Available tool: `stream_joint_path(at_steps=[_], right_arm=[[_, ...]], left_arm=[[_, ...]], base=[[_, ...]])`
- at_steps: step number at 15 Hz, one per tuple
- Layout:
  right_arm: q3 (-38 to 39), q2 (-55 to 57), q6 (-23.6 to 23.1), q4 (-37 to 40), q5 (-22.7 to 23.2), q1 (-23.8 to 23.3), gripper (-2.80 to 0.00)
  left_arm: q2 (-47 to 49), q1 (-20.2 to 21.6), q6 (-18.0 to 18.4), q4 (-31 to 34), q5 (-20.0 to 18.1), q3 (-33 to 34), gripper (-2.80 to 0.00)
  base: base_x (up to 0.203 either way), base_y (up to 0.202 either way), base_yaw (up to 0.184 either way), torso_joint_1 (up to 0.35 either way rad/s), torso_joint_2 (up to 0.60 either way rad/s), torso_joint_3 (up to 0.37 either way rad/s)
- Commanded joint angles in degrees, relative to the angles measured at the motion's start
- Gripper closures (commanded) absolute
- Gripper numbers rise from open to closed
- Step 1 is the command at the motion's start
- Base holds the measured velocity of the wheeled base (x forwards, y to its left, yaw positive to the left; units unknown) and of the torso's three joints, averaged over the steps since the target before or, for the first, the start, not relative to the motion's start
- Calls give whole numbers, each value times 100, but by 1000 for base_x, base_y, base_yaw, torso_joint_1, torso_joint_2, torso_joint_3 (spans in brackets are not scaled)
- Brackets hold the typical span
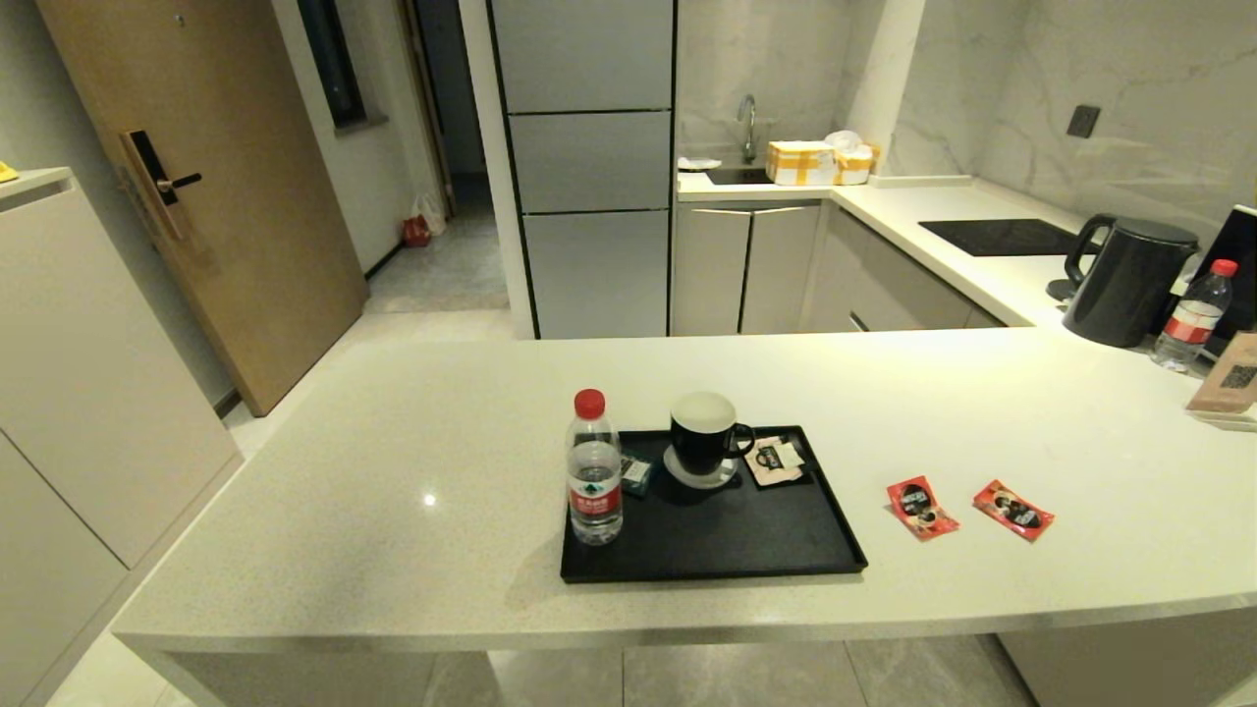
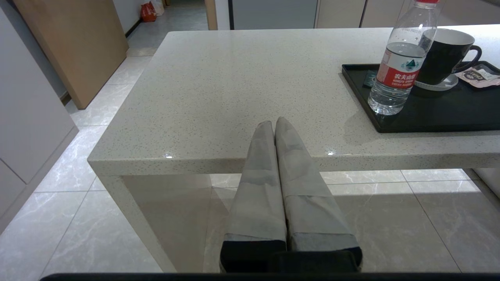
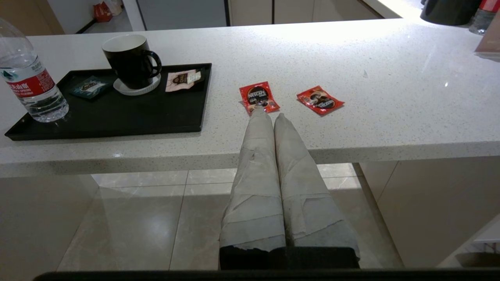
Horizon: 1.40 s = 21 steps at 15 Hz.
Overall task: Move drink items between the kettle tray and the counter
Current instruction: Return the tea bag to its original position
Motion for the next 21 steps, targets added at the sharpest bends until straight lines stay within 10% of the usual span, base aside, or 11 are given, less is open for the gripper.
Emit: stream_joint_path(at_steps=[1,21], right_arm=[[0,0,-2,-2,1,2,0],[0,0,-2,-2,1,2,0]], left_arm=[[-2,1,2,-2,-1,0,0],[-2,1,2,-2,-1,0,0]], base=[[0,0,0,0,0,0],[0,0,0,0,0,0]])
